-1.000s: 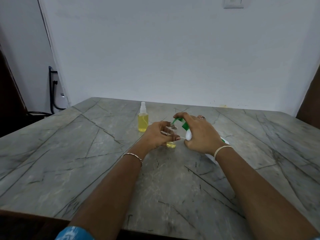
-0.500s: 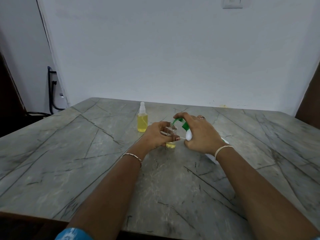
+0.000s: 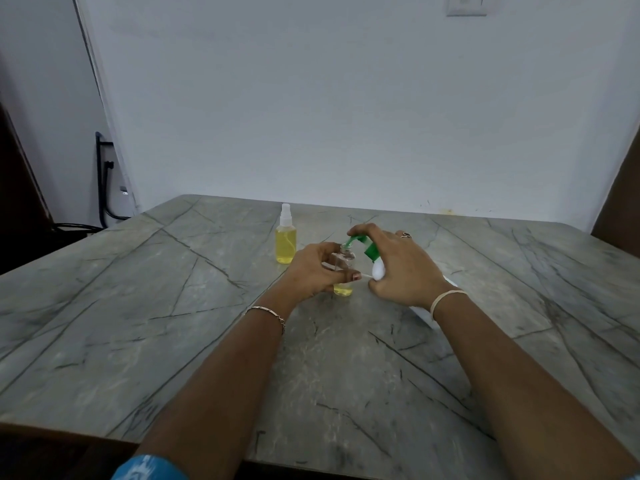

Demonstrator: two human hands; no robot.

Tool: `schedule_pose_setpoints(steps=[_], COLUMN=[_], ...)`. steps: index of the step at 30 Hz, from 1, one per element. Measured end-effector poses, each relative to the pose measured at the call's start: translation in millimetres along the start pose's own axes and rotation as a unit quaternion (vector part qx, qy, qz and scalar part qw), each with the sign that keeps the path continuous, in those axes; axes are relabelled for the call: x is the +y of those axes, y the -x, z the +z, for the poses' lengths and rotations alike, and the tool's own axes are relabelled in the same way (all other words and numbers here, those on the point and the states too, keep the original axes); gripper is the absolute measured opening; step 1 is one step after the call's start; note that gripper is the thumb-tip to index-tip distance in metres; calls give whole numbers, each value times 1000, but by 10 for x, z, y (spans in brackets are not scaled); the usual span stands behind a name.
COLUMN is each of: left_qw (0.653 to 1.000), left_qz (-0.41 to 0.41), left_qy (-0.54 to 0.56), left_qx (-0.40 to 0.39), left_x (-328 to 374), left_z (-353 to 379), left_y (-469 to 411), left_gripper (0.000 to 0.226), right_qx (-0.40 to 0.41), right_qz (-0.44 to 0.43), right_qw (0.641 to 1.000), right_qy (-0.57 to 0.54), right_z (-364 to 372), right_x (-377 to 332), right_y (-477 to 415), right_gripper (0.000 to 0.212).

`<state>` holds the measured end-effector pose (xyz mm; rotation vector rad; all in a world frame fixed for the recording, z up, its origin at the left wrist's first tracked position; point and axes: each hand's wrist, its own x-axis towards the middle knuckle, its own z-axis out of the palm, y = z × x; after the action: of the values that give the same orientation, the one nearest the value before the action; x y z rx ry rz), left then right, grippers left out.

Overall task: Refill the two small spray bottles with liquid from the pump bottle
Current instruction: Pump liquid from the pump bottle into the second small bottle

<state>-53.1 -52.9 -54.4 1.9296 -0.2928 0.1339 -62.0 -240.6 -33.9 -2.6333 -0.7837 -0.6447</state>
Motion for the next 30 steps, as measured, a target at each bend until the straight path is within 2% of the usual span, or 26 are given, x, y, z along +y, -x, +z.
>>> schedule_pose_setpoints(steps=[2,6,10,13,20,26,30], left_qw=[1000,1000,1000,1000,1000,1000,1000], left_qz=[-1,3,0,6,3,-5,-1], left_qy=[-7,1,16,11,12,23,18], left_qx=[-1,-2,-1,-3,-13,-5,-10], left_x=[-4,13,8,13,21,2,8], left_z=[3,3,9,6,6,3,9], left_y=[-8,3,5,7,8,1,1], left_gripper=[56,42,38,35,41,36,39], right_qx=[1,4,-2,-6,3,8,-2], right_qz=[2,0,-1,0,-2,-9,-2], right_qw=[1000,1000,1000,1000,1000,1000,1000], right_qy=[-11,-12,1,-2,-16,6,-22], right_z=[4,9,3,6,12,17,26], right_x=[-5,-11,6,20,5,18,42], right_y=[-22,-30,10,14,-23,6,-16], right_gripper=[74,74,84,83,72,81,78])
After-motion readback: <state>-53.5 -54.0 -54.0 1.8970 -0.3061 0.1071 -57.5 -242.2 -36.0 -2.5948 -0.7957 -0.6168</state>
